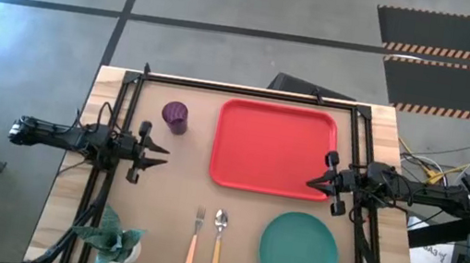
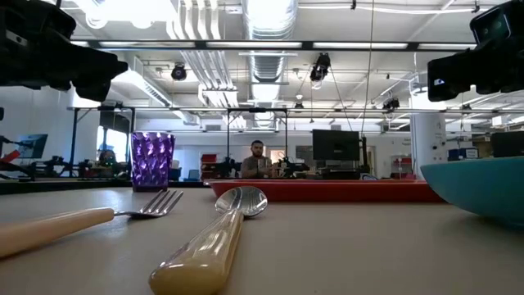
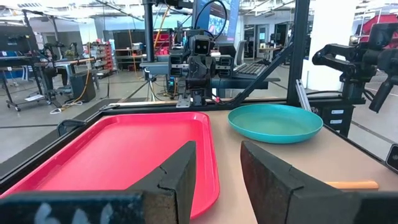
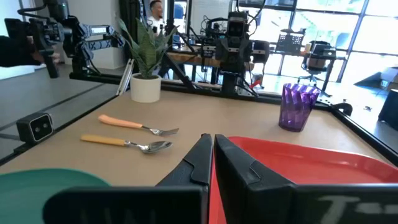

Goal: Pick and place plate/cup/fork/spoon on tray
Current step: Put the violet glass on the top left side of the red tray

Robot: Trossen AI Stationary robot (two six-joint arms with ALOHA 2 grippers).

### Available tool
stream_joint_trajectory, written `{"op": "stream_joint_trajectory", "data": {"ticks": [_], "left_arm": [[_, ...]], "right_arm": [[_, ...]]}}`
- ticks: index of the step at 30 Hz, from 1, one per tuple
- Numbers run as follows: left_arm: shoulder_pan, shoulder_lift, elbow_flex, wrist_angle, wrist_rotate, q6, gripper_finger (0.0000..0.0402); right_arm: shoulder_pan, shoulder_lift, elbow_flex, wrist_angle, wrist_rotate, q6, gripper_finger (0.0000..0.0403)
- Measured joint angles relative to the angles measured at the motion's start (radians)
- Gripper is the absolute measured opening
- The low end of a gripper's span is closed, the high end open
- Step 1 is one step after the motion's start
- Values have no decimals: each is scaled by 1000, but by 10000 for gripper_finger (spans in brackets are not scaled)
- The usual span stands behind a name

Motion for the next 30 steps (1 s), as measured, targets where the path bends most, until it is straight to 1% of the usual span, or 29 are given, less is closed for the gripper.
{"op": "stream_joint_trajectory", "data": {"ticks": [5, 9, 13, 16, 18, 30], "left_arm": [[0, 0, 0, 11, 6, -76, 109], [0, 0, 0, 65, 7, -196, 109], [0, 0, 0, 116, 8, -269, 109], [0, 0, 0, 116, 1, -277, 109], [0, 0, 0, 116, -23, -280, 109], [0, 0, 0, 116, -24, -282, 109]], "right_arm": [[0, 0, 0, 0, 0, 0, 9], [0, 0, 0, 0, 0, 0, 9], [0, 0, 0, 0, 0, 0, 9], [0, 0, 0, 0, 0, 0, 9], [0, 0, 0, 0, 0, 0, 9], [0, 0, 0, 0, 0, 0, 9]]}}
